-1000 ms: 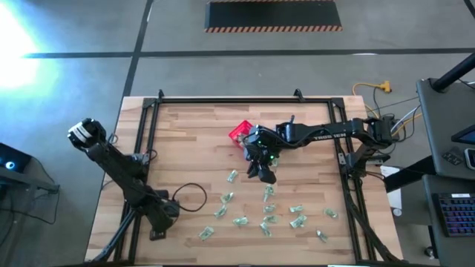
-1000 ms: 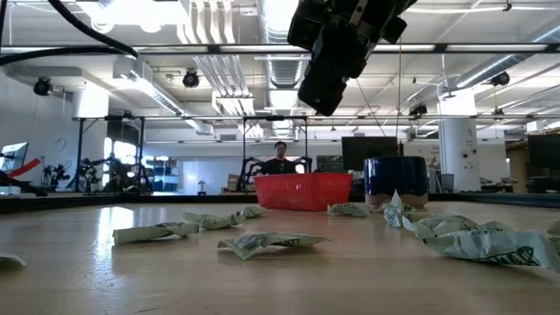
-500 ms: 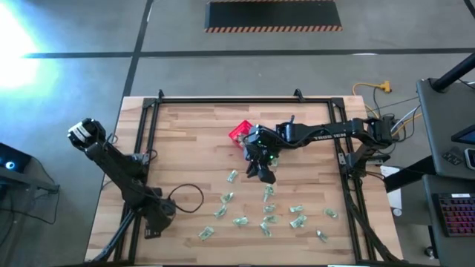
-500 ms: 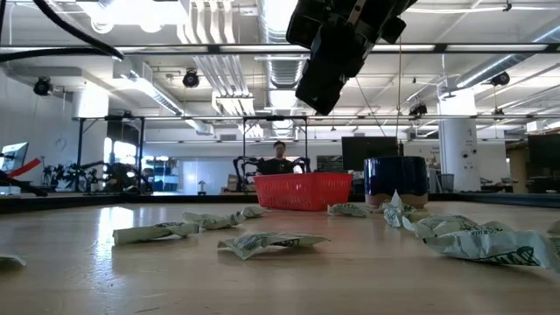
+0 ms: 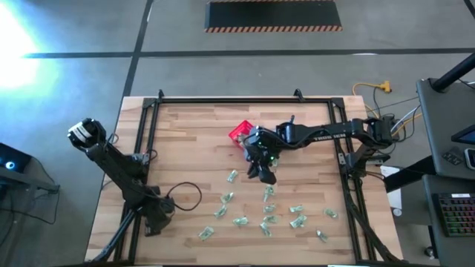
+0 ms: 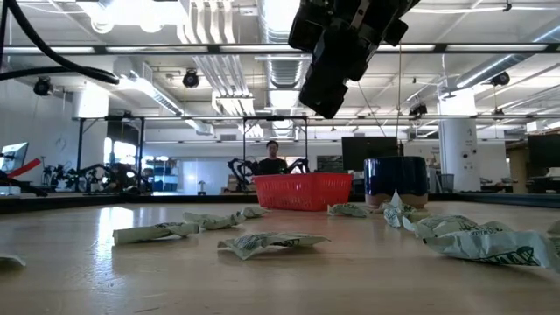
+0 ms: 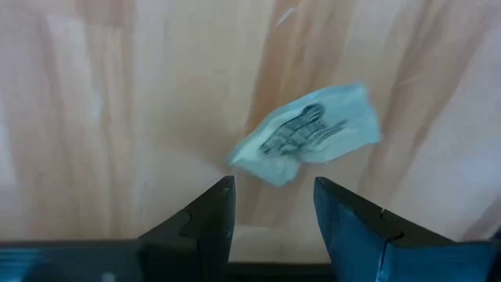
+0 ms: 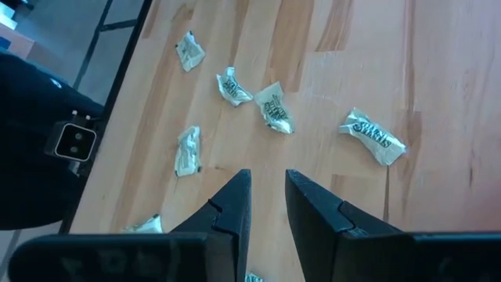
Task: Pick and place Stevia / Truvia into bins
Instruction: Put the stevia packet into the red basket
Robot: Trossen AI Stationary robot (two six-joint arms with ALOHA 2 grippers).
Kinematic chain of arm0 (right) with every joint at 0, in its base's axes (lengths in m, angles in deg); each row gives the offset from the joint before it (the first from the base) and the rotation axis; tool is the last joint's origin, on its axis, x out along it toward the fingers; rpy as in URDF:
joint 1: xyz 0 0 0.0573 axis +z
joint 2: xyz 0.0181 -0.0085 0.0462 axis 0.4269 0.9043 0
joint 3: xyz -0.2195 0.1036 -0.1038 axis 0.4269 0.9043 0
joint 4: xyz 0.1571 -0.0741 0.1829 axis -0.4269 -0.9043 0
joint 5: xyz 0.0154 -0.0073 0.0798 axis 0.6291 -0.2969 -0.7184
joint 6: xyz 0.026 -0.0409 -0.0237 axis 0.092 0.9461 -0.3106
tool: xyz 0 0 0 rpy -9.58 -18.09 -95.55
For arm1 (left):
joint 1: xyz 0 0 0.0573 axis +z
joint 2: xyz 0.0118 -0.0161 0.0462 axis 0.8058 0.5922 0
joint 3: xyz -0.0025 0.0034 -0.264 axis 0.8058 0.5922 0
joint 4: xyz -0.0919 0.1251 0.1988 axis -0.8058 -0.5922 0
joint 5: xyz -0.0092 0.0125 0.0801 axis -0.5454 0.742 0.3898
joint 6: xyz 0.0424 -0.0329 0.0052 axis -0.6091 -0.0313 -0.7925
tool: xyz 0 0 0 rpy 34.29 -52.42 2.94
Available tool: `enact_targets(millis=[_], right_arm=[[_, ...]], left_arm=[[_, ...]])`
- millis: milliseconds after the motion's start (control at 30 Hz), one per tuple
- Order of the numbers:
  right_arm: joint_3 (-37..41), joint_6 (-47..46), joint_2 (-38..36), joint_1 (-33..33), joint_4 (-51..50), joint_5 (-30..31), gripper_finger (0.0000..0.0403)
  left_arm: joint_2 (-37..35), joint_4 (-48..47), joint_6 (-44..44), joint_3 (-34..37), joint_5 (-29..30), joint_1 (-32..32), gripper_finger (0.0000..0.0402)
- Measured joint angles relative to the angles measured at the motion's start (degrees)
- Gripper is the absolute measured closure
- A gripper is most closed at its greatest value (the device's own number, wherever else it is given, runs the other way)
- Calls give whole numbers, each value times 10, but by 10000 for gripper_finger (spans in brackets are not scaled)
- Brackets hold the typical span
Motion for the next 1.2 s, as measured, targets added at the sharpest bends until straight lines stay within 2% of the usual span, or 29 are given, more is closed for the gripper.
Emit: enact_targets(millis=[400, 667, 967, 1200], right_arm=[[5, 6, 0, 1, 2, 0, 330], [14, 6, 0, 1, 4, 0, 330], [17, -6, 0, 1, 18, 0, 330], [18, -6, 0, 1, 18, 0, 330]], left_arm=[[29, 21, 36, 4, 15, 0, 243], [40, 19, 107, -6, 41, 2, 243], [35, 39, 197, -8, 107, 2, 243], [30, 69, 209, -8, 185, 4, 243]])
